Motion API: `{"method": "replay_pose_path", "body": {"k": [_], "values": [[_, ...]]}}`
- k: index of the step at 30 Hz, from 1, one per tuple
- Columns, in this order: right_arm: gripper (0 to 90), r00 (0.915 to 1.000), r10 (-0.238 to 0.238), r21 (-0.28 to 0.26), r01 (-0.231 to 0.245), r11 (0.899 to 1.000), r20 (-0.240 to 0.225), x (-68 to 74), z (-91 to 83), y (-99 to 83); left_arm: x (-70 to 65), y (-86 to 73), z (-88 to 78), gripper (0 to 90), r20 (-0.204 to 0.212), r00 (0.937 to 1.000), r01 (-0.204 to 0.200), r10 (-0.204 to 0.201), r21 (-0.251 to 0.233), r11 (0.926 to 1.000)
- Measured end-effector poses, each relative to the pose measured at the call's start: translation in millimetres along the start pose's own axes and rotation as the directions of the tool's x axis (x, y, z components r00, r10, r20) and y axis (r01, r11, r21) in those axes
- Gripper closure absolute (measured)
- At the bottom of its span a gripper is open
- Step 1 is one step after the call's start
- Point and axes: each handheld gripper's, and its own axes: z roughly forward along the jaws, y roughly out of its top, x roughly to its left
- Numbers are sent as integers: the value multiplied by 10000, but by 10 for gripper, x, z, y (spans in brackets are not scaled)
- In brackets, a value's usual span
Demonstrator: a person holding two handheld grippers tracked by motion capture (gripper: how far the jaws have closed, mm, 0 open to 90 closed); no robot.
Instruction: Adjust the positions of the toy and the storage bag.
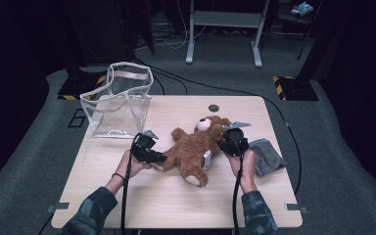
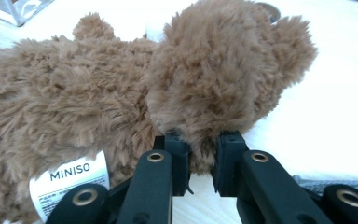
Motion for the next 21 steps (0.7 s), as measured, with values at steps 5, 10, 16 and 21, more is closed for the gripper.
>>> {"method": "replay_pose_path", "body": {"k": [5, 10, 16, 21], "values": [[811, 9993, -219, -94, 222, 9997, 317, 2, -9, 46, -107, 30, -157, 836, -391, 9988, -305, 286, -497, 9983], [809, 9994, -26, 162, 20, 9999, 349, -44, 62, 23, -255, 35, -171, 828, -142, 9984, -544, 539, -355, 9979], [802, 9997, 62, 252, -69, 9997, 249, -112, 110, -35, -199, 46, -143, 616, 263, 9996, 48, -37, -434, 9990], [803, 9993, 62, 491, -81, 9988, 377, -144, 166, -52, -145, 133, -284, 399, 431, 9978, 545, -498, -1146, 9919]]}}
